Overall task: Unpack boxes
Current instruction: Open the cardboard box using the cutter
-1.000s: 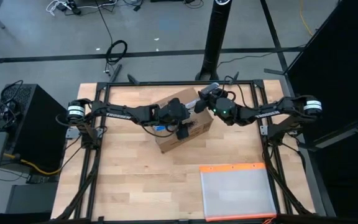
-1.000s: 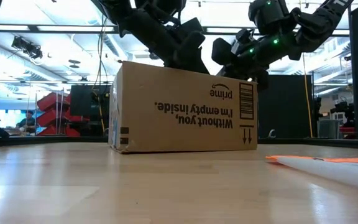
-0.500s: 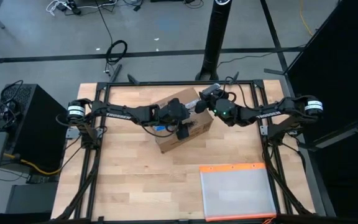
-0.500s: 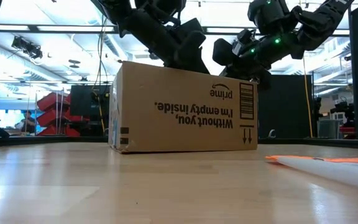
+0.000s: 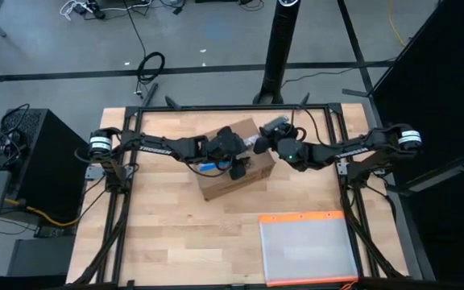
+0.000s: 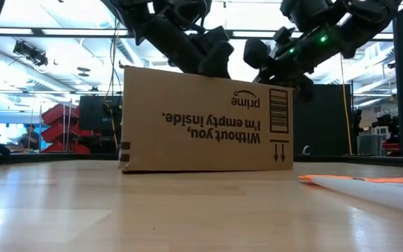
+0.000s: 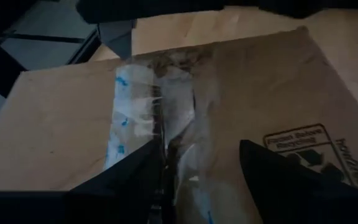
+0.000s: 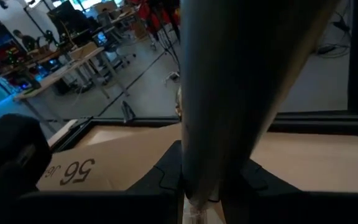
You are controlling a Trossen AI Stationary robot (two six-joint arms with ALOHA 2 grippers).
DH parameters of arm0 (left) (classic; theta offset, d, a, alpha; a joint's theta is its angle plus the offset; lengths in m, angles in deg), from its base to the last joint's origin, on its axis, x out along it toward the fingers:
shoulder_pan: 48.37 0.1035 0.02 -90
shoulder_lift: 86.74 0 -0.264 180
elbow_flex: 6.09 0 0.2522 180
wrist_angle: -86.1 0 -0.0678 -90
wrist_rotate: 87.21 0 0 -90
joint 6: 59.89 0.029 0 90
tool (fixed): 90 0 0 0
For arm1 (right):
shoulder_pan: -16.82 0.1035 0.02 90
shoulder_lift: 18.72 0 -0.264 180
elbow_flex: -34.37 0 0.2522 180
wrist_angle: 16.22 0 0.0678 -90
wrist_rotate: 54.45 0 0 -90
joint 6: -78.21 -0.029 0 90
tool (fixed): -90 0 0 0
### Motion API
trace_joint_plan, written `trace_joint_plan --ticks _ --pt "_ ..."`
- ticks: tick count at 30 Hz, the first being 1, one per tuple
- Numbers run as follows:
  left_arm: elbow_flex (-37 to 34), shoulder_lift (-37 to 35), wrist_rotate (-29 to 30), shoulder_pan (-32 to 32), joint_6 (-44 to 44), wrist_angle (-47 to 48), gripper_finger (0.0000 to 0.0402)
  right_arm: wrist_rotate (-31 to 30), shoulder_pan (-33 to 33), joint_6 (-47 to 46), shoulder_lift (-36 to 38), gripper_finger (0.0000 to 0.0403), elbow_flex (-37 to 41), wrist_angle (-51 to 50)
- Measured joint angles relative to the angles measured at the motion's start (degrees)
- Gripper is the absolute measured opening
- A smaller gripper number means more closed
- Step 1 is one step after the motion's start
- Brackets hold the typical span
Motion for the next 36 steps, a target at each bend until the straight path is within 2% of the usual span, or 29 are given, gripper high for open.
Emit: trace_joint_plan --ticks 11,19,25,36 --pt "0.08 1.86 -0.39 0.66 -0.75 -4.30 0.0213 -1.58 2.86 -7.83 4.60 0.0043 0.12 -10.57" --pt "-0.08 -0.67 -0.12 0.70 2.67 -4.39 0.0213 0.90 0.61 -7.11 4.08 0.0043 0.08 -9.18" --pt "3.33 -1.93 -0.46 0.46 3.52 -0.26 0.0213 1.85 -0.83 -5.74 4.13 0.0043 0.10 -8.04" --pt "5.07 1.98 4.37 -6.44 2.63 0.44 0.0213 7.62 -5.38 -3.60 4.12 0.0043 0.13 -4.86"
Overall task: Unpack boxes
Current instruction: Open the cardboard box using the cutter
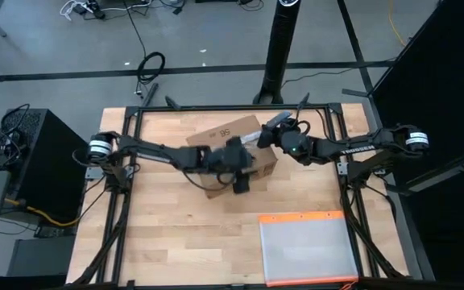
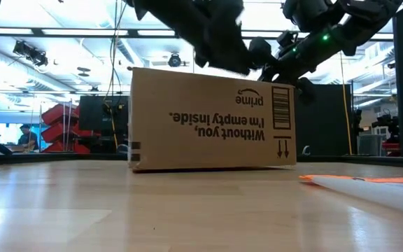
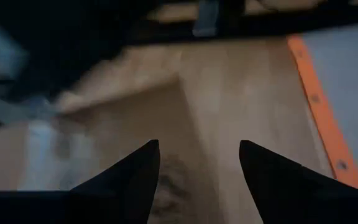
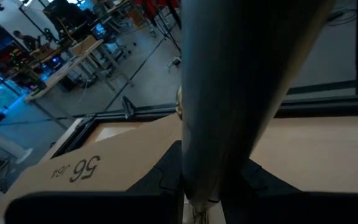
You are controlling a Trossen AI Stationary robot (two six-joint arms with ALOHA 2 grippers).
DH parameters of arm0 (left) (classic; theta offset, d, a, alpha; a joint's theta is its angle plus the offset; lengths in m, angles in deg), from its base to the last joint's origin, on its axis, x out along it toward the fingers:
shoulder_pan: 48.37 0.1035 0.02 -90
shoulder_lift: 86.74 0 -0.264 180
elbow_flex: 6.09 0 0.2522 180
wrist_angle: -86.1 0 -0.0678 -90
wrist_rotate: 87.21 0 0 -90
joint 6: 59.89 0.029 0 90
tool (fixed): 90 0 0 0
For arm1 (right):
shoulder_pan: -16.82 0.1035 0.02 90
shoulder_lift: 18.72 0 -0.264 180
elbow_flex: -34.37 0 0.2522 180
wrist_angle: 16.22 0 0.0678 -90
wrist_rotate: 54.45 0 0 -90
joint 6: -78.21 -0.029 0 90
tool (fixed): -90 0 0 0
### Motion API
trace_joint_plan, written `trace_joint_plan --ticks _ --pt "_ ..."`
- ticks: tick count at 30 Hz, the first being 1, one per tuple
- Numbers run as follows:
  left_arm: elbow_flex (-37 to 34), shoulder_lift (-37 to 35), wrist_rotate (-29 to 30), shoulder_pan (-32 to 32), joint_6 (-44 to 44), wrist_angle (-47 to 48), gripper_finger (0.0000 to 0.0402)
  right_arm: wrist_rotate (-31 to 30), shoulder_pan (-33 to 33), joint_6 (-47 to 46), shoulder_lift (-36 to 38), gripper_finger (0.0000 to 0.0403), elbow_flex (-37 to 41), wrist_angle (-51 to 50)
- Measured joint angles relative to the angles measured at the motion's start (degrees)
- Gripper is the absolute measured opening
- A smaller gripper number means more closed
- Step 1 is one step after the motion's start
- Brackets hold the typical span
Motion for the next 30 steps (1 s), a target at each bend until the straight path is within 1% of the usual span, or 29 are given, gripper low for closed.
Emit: trace_joint_plan --ticks 5,10,13,19,30 --pt "0.61 1.99 2.26 -3.11 -0.54 -0.24 0.0213 2.43 -1.96 0.92 -0.01 0.0043 0.01 1.44" --pt "0.80 4.28 2.31 -2.12 -0.34 -4.11 0.0213 2.70 -2.16 -0.35 -0.02 0.0043 0.04 1.99" --pt "0.80 5.04 2.17 -1.04 -0.25 -5.74 0.0213 1.57 -1.55 -1.62 -0.73 0.0043 0.01 1.99" --pt "0.80 5.68 1.87 0.47 -0.34 -6.28 0.0213 0.11 0.09 -6.61 -1.36 0.0043 -0.21 -1.14" --pt "0.80 6.26 1.10 0.66 1.56 -6.97 0.0213 3.09 1.64 -10.88 1.86 0.0042 -0.25 -8.70"
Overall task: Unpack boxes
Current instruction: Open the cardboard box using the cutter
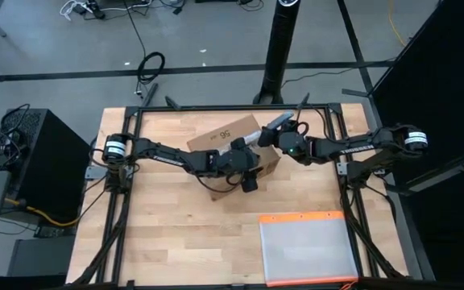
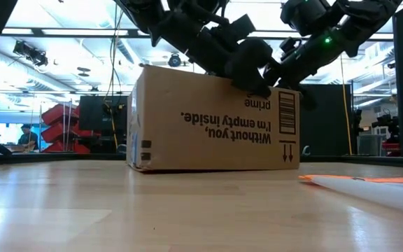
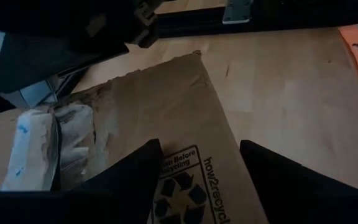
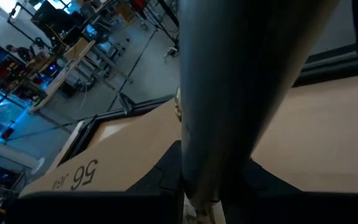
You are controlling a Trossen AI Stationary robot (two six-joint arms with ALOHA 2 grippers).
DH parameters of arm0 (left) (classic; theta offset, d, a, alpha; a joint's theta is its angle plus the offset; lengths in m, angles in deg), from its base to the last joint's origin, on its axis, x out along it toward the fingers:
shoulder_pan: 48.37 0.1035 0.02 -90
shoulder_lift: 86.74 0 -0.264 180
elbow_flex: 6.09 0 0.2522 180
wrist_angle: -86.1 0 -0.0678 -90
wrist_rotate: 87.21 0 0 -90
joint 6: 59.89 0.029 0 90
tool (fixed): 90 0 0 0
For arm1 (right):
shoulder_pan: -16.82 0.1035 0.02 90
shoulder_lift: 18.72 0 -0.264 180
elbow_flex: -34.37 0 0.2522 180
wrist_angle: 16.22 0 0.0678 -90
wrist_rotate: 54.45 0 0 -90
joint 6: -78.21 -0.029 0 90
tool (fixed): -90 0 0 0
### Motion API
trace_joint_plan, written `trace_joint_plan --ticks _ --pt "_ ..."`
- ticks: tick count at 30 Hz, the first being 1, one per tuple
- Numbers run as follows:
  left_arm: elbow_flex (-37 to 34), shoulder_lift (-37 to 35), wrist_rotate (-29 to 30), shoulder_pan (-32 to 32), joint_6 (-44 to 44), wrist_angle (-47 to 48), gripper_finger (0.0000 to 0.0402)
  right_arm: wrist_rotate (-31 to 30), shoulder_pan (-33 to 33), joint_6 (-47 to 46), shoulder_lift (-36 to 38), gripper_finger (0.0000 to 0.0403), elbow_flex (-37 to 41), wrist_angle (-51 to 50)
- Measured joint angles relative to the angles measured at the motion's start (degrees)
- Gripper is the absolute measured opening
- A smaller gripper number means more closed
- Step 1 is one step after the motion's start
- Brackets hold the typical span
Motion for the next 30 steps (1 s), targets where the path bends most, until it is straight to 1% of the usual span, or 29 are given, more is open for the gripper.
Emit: trace_joint_plan --ticks 5,10,19,30 --pt "0.00 0.27 -0.31 0.05 0.93 -0.33 0.0213 1.85 0.47 -1.85 2.02 0.0041 0.02 -4.01" --pt "0.00 0.27 0.53 0.31 1.09 -0.36 0.0213 7.86 -1.74 -1.92 8.34 0.0041 0.21 -12.78" --pt "-0.11 0.34 1.13 0.53 -0.04 -0.76 0.0214 14.13 -4.53 -3.66 8.80 0.0041 0.15 -13.18" --pt "-0.05 0.34 0.87 0.53 -0.31 -0.15 0.0213 29.70 -12.12 0.64 10.01 0.0041 -1.65 -18.04"
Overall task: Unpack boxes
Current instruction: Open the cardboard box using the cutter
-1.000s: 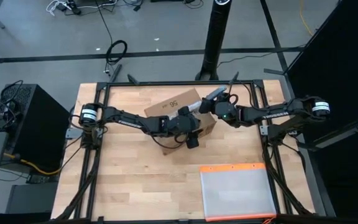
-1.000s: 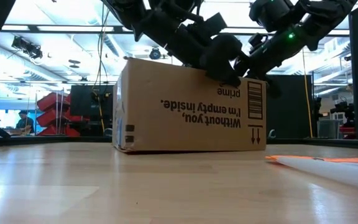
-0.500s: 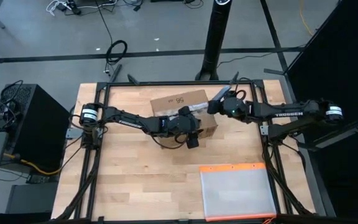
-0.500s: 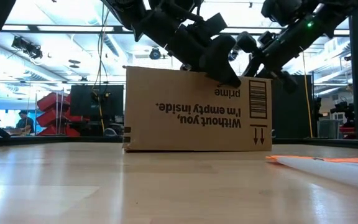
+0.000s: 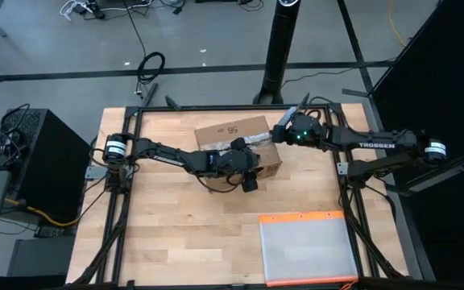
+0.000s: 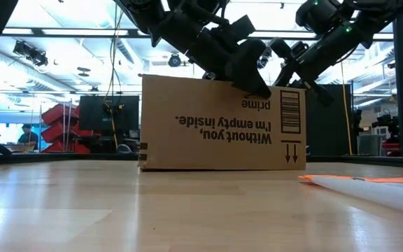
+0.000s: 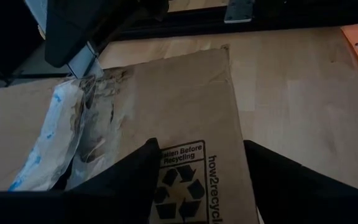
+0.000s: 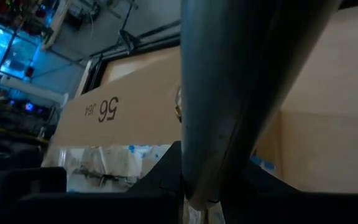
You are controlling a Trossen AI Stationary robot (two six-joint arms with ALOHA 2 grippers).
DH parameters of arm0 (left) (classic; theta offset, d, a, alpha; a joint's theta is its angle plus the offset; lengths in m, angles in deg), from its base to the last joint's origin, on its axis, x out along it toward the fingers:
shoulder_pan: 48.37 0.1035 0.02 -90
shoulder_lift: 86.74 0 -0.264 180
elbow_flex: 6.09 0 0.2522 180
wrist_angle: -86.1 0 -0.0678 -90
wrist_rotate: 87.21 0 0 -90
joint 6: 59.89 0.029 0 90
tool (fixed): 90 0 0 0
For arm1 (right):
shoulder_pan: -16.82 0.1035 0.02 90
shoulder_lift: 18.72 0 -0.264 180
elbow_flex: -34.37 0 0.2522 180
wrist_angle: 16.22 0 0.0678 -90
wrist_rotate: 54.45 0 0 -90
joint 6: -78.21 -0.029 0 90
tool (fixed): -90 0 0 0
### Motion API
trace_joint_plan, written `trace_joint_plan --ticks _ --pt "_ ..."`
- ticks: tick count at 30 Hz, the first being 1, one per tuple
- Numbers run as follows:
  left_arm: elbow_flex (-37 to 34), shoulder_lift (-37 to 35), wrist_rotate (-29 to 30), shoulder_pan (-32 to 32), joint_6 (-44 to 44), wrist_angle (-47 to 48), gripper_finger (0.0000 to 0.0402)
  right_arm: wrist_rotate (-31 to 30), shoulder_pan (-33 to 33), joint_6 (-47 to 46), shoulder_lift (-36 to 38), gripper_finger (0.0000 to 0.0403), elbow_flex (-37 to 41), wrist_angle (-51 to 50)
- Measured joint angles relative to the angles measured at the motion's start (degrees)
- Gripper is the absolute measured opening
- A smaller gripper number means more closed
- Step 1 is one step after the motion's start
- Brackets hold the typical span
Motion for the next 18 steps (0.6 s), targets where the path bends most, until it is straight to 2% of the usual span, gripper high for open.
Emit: trace_joint_plan --ticks 13,18 --pt "0.05 -0.02 -1.34 0.00 0.04 1.60 0.0213 20.67 -10.00 8.49 0.36 0.0041 -3.86 -8.44" --pt "0.05 -0.02 -2.33 0.09 0.11 1.73 0.0213 26.20 -13.44 8.33 0.31 0.0041 -3.87 -8.86"
